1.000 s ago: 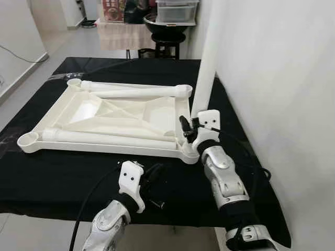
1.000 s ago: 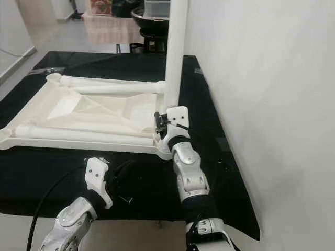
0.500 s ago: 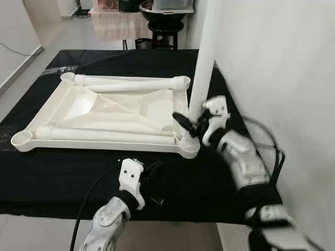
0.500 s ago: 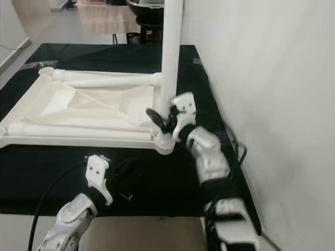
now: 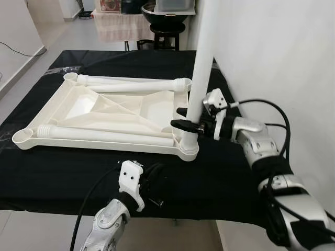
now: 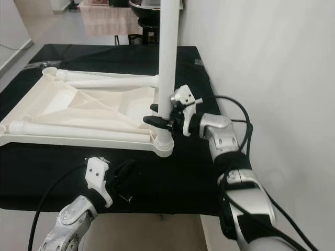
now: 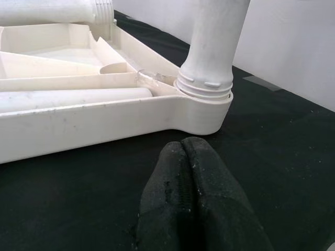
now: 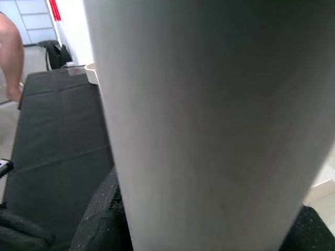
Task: Building children table
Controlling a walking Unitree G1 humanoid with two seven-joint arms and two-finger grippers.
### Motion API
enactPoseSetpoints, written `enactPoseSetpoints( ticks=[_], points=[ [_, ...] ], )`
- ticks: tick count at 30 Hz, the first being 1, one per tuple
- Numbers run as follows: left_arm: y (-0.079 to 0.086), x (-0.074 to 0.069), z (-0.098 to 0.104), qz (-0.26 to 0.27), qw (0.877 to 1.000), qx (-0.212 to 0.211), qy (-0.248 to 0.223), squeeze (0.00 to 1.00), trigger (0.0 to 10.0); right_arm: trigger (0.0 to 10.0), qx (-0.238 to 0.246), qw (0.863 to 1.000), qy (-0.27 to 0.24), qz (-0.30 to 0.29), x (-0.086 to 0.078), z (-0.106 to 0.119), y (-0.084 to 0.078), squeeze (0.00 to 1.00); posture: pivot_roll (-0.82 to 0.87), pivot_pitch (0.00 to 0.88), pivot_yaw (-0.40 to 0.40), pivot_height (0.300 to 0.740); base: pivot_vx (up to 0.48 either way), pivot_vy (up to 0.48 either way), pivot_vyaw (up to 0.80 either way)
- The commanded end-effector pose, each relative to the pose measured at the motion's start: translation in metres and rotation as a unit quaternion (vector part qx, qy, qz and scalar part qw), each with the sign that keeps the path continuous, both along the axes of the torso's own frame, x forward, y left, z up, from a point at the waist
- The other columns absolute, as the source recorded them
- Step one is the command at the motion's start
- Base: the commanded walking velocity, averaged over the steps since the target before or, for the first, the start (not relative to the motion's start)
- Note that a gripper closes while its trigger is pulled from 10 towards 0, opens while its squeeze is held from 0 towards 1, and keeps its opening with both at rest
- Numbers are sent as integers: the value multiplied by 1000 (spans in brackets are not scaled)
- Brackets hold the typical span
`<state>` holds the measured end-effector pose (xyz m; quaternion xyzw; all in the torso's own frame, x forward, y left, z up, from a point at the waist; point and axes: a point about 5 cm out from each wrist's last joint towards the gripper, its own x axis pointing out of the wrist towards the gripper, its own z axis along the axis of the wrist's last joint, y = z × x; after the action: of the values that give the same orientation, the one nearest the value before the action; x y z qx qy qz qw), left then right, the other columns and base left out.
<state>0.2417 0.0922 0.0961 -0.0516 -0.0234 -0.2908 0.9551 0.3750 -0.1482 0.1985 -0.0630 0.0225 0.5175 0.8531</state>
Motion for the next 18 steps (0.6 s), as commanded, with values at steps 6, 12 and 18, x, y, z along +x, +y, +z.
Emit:
enactPoseSetpoints(
  ticks=[6,12,18],
  points=[
    [5,13,17,3,1000,-10,-13,0,10000,0,22,1000,15,6,6,3,4,0,82,29,-23,740,0,0,0],
    [19,21,35,37,998,-3,-43,0,10000,0,8,996,29,-81,8,-17,8,0,71,19,-17,740,0,0,0],
    [23,1,20,48,998,27,-29,0,10000,0,-12,886,84,-457,-48,-90,-11,0,44,26,24,740,0,0,0]
  ],
)
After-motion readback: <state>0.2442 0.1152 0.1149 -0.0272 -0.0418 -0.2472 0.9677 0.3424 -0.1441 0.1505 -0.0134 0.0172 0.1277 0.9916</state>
